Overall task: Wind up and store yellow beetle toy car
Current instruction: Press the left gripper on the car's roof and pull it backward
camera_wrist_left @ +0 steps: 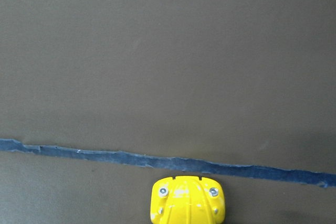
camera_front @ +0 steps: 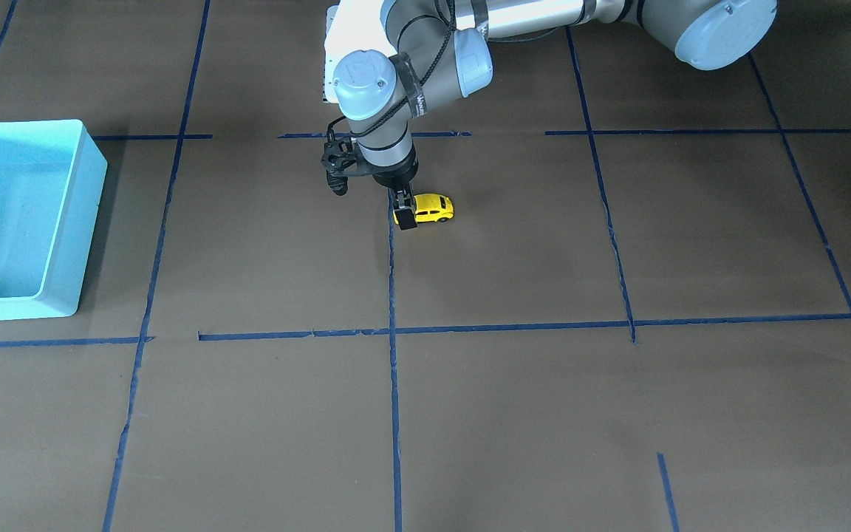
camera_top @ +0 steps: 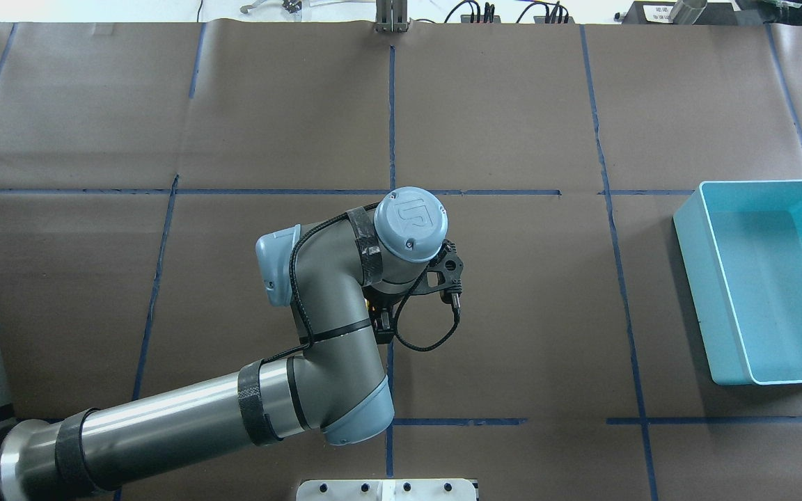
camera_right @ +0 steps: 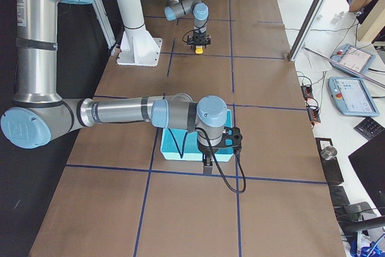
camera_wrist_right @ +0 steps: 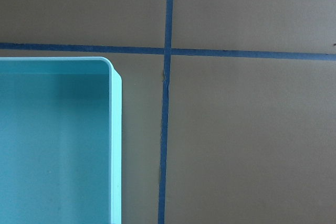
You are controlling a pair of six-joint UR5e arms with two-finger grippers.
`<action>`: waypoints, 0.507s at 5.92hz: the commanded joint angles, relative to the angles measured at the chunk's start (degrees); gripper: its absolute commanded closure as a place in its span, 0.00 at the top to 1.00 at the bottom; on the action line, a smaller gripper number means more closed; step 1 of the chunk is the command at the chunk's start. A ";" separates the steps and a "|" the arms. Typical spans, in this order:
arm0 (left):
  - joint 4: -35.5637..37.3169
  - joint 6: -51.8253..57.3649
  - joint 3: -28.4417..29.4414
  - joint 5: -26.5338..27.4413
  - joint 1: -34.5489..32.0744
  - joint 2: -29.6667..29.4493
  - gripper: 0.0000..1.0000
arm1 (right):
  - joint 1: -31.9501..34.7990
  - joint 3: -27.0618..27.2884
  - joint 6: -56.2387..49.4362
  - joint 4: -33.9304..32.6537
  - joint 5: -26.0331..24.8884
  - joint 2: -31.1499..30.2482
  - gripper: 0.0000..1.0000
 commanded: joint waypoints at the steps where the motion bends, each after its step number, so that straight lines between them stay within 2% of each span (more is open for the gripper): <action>1: -1.58 0.17 0.63 0.20 0.07 0.19 1.00 | -0.03 0.03 0.00 -0.04 0.00 0.00 1.00; 2: -1.85 0.17 0.90 0.64 0.07 0.11 0.92 | -0.03 0.03 0.00 -0.04 0.00 0.00 1.00; 3: -2.90 0.08 1.68 1.08 0.07 0.19 0.55 | -0.03 0.03 0.00 -0.04 0.00 0.00 1.00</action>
